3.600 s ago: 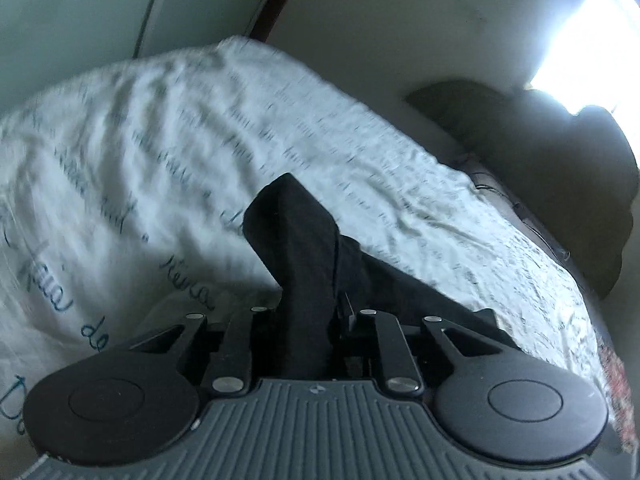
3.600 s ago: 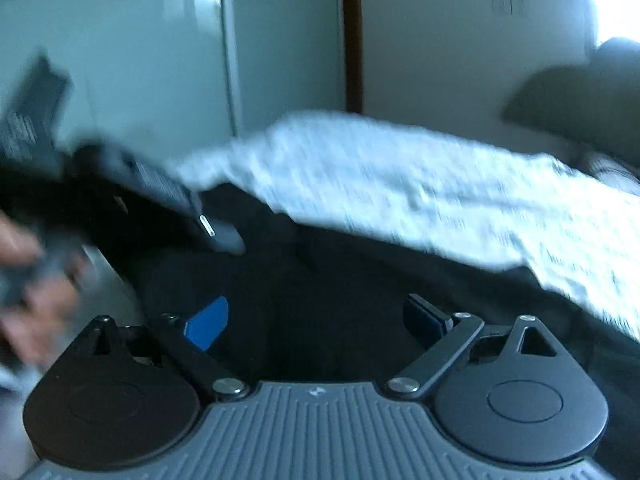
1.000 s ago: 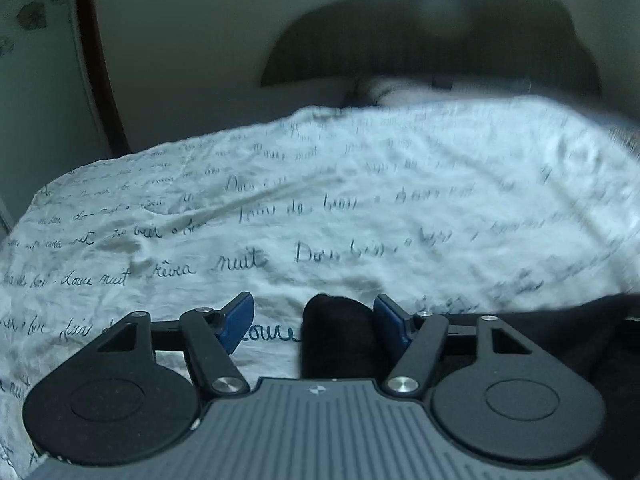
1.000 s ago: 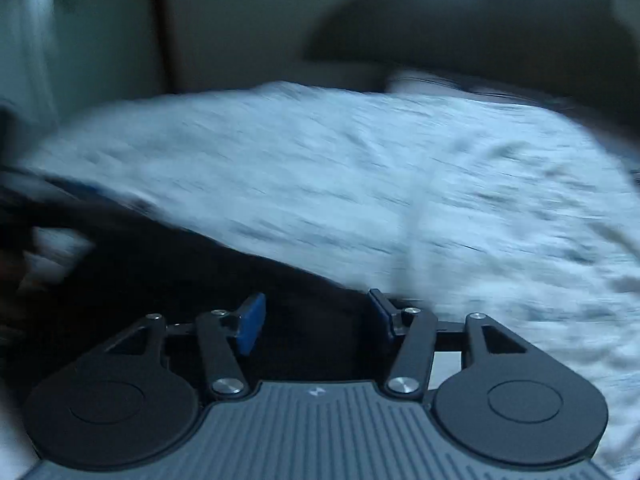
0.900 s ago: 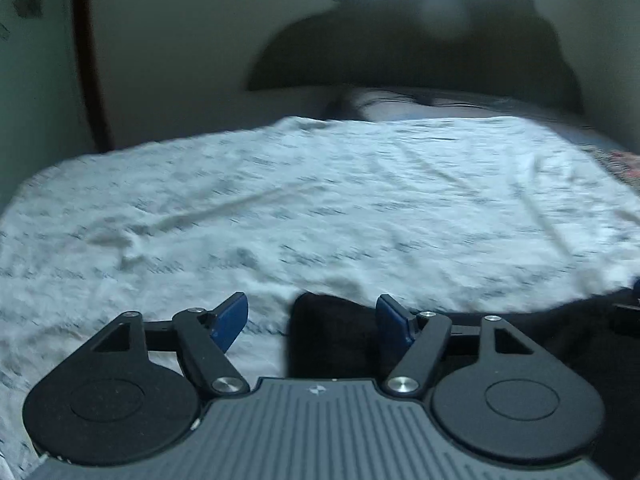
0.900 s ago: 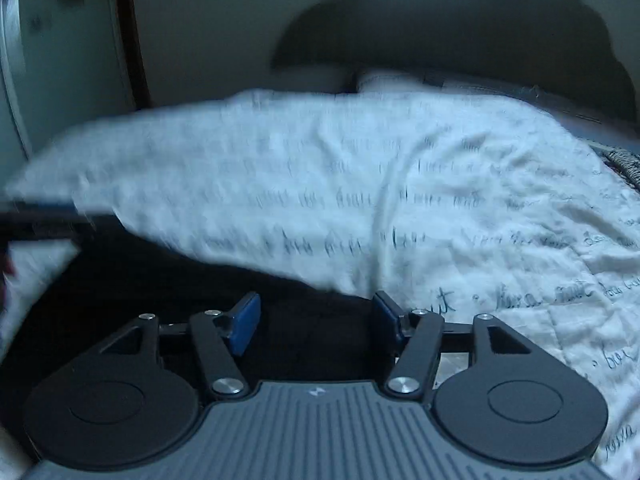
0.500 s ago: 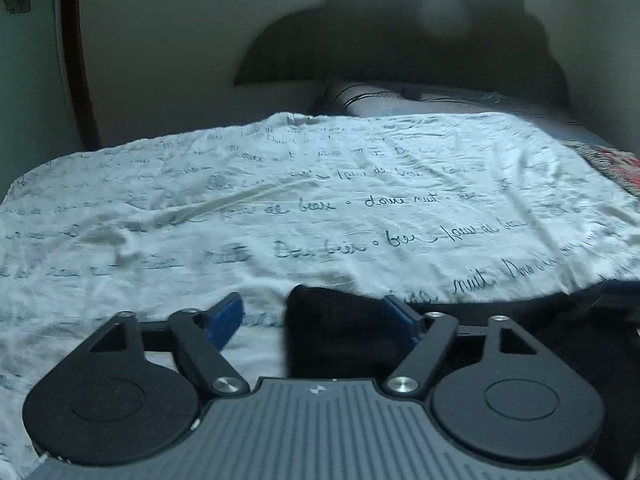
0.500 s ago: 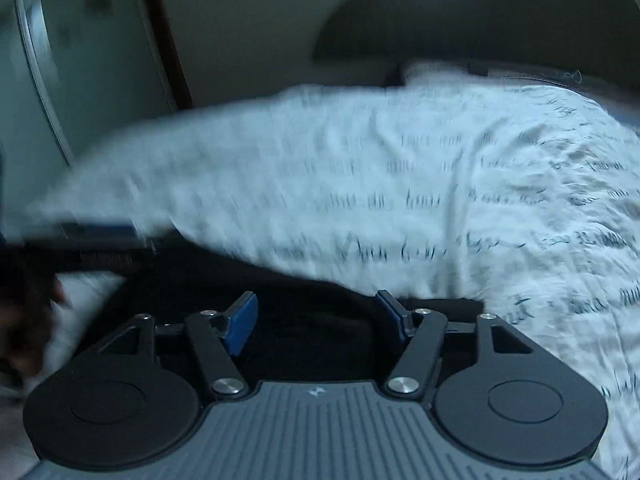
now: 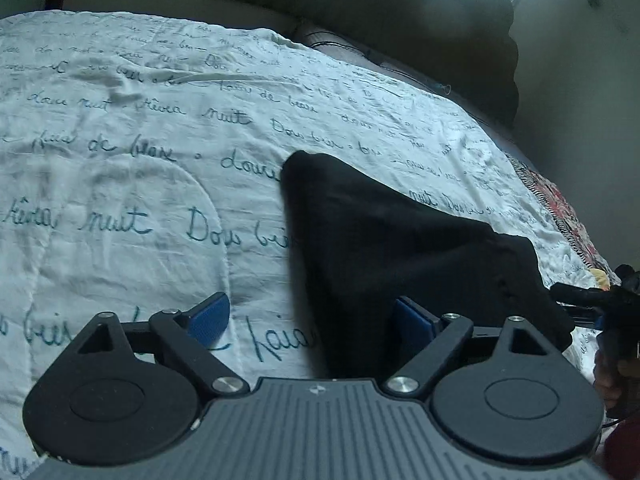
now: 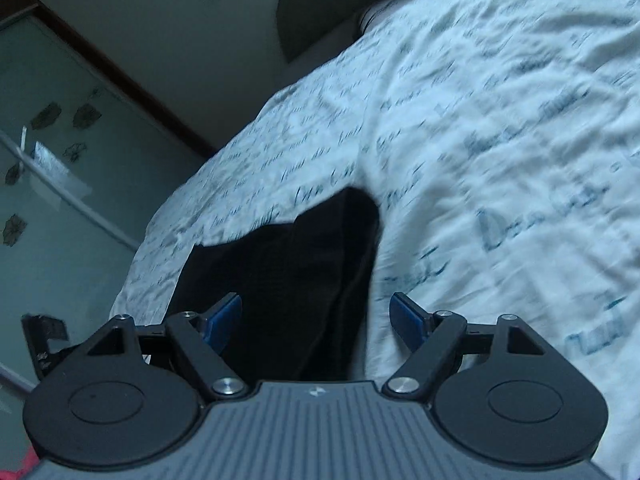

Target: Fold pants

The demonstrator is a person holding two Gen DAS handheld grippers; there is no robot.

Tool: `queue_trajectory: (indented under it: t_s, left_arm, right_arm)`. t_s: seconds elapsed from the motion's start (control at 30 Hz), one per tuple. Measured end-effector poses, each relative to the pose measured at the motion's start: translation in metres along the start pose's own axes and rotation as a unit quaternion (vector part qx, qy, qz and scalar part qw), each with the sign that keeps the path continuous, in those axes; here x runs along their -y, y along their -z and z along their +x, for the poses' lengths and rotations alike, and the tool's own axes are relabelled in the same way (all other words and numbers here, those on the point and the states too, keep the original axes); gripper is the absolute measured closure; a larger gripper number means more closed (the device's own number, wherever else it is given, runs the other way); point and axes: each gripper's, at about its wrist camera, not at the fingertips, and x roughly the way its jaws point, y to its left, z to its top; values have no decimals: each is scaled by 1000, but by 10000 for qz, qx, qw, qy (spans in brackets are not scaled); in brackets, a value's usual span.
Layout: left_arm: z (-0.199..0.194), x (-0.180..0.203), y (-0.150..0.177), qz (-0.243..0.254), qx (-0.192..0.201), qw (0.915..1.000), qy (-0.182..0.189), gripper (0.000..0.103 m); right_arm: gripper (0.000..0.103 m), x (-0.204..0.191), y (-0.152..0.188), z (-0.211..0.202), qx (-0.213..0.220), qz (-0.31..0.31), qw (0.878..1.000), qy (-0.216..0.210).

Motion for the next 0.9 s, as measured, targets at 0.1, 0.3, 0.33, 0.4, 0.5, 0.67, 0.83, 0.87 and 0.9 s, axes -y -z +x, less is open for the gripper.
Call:
queue_trajectory:
  t_s: [0.1, 0.3, 0.33, 0.4, 0.5, 0.67, 0.83, 0.87, 0.9]
  left_arm:
    - [6, 2, -1, 14, -184, 9985, 512, 11]
    - [23, 7, -6, -179, -373, 9924, 1157, 10]
    - [25, 8, -6, -258, -374, 9919, 1186, 12]
    - [27, 13, -4, -212, -299, 9930, 1125, 25]
    - [23, 27, 3, 211, -178, 9977, 614, 61]
    - [5, 26, 5, 70, 130, 9983, 568, 87]
    - [-37, 26, -5, 318, 684, 9958, 524, 87]
    - [-46, 24, -9, 380, 814, 9951, 416, 88]
    - [-56, 20, -15, 405, 935, 9943, 321, 88]
  right_arm:
    - [14, 1, 0, 15, -235, 111, 9986, -457]
    - [0, 23, -15, 32, -177, 713, 9897, -1232]
    - [0, 24, -16, 33, -84, 732, 9892, -1270]
    - [10, 17, -16, 32, -45, 614, 9905, -1227]
    - [56, 2, -7, 31, -82, 259, 9963, -815]
    - [75, -13, 2, 29, 65, 208, 9990, -378]
    - [78, -64, -6, 17, 299, -251, 9960, -803]
    - [78, -75, -9, 19, 296, -387, 9949, -881]
    - [78, -89, -14, 23, 281, -511, 9936, -969]
